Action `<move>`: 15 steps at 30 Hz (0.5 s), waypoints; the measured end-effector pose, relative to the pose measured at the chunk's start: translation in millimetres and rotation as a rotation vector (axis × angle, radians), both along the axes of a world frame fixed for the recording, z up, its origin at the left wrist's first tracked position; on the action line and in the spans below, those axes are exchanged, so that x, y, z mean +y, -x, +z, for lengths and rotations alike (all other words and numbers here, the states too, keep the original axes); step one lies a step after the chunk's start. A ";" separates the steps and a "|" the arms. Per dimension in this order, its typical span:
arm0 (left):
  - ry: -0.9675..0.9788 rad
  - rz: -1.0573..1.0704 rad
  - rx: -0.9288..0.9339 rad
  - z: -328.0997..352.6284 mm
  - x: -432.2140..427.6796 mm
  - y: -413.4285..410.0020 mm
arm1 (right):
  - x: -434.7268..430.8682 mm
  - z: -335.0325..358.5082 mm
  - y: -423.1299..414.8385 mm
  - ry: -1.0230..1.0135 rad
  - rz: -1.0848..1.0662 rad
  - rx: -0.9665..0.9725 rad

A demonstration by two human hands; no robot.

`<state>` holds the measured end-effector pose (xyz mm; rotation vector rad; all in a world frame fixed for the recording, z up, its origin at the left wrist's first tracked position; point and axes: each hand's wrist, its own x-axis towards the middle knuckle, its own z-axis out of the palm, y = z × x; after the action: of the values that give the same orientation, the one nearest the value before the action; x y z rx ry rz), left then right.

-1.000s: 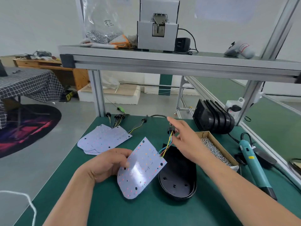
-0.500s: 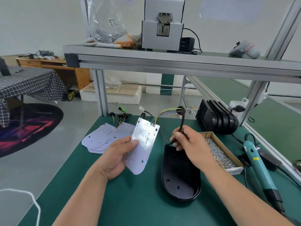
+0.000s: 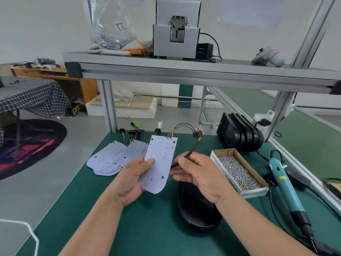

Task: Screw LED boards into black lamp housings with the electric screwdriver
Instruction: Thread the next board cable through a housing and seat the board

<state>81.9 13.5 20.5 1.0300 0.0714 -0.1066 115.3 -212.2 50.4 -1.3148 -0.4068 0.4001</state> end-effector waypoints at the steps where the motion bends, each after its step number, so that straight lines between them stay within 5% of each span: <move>1: -0.005 0.005 0.012 0.3 -0.7 0.0 | -2.1 -0.5 0.0 0.053 0.029 -0.019; 6: -0.079 -0.044 0.028 3.5 3.9 4.1 | -24.6 8.8 -7.9 0.497 0.070 -0.375; 12: -0.183 -0.255 -0.015 8.8 9.8 12.6 | -40.7 5.6 -19.8 0.808 -0.195 -0.935; 15: -0.239 -0.364 -0.008 10.3 7.5 16.8 | -28.9 -7.4 -35.8 1.025 -0.139 -1.002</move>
<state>65.1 20.9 30.8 1.2742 -0.1146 -0.4328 151.1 -241.1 42.9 -2.5101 -1.0061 -0.2754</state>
